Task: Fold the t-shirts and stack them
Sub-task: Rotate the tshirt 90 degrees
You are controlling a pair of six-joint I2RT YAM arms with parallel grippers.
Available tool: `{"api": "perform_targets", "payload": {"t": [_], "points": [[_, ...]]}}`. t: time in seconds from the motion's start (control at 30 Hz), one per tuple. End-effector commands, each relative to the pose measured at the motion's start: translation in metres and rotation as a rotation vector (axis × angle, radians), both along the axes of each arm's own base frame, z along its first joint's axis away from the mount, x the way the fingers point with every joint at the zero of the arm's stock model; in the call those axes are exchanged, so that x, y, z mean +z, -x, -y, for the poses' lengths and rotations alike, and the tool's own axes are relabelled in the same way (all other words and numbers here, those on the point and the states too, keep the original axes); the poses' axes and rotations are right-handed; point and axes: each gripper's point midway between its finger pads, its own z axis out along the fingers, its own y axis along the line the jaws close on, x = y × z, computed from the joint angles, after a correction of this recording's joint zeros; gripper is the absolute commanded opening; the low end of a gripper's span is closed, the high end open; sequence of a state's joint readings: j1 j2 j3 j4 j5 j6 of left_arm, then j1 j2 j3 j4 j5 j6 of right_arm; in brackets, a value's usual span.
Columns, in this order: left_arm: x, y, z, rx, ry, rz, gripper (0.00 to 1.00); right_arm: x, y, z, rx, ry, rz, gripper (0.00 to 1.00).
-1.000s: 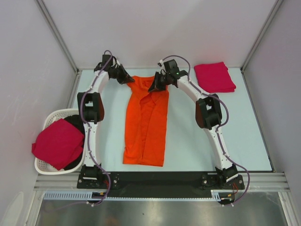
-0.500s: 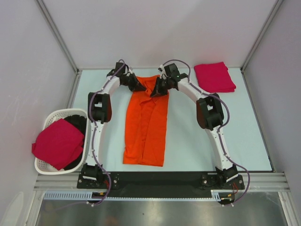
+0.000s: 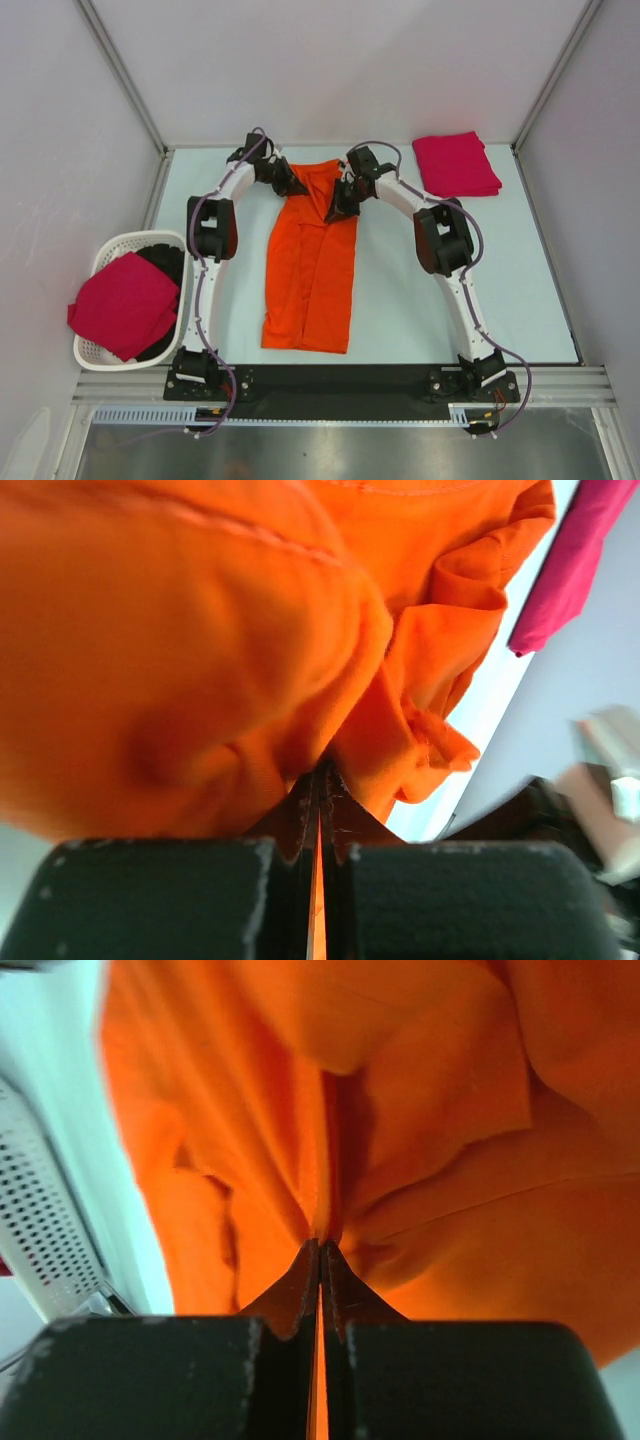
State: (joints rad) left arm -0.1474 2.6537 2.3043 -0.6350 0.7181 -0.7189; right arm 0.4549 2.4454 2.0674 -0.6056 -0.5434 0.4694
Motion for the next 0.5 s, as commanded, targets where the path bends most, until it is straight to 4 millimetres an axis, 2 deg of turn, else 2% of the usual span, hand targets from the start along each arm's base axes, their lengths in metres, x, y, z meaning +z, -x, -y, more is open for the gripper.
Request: {"api": "perform_targets", "payload": {"t": [0.0, 0.07, 0.1, 0.13, 0.17, 0.27, 0.3, 0.37, 0.43, 0.47], "points": [[0.038, -0.01, -0.005, -0.001, -0.021, 0.1, 0.0, -0.041, 0.026, 0.005, 0.024, 0.101, -0.14, 0.0], [0.042, -0.013, -0.008, 0.007, -0.029, 0.112, 0.0, -0.045, 0.029, 0.006, 0.027, 0.116, -0.165, 0.0], [0.047, -0.014, -0.008, 0.008, -0.03, 0.123, 0.0, -0.05, 0.031, 0.007, 0.032, 0.124, -0.181, 0.07], [0.049, -0.015, -0.009, 0.01, -0.027, 0.128, 0.0, -0.05, 0.032, 0.007, 0.035, 0.128, -0.181, 0.17], [0.052, -0.015, -0.01, 0.01, -0.024, 0.132, 0.0, -0.048, 0.031, 0.006, 0.039, 0.126, -0.17, 0.34], [0.055, -0.013, -0.012, 0.005, -0.032, 0.136, 0.0, -0.023, 0.021, 0.005, 0.042, 0.11, -0.085, 0.45], [0.056, -0.013, -0.012, 0.001, -0.034, 0.143, 0.0, -0.001, 0.016, 0.003, 0.04, 0.094, -0.032, 0.47], [0.058, -0.012, -0.013, -0.004, -0.033, 0.143, 0.0, 0.023, 0.0, 0.001, 0.017, 0.072, 0.068, 0.62], [0.061, -0.011, -0.012, -0.008, -0.031, 0.152, 0.0, 0.049, -0.013, -0.001, -0.002, 0.05, 0.153, 0.69], [0.063, -0.011, -0.012, -0.011, -0.028, 0.156, 0.0, 0.052, -0.017, -0.001, -0.007, 0.047, 0.166, 0.69]]}}
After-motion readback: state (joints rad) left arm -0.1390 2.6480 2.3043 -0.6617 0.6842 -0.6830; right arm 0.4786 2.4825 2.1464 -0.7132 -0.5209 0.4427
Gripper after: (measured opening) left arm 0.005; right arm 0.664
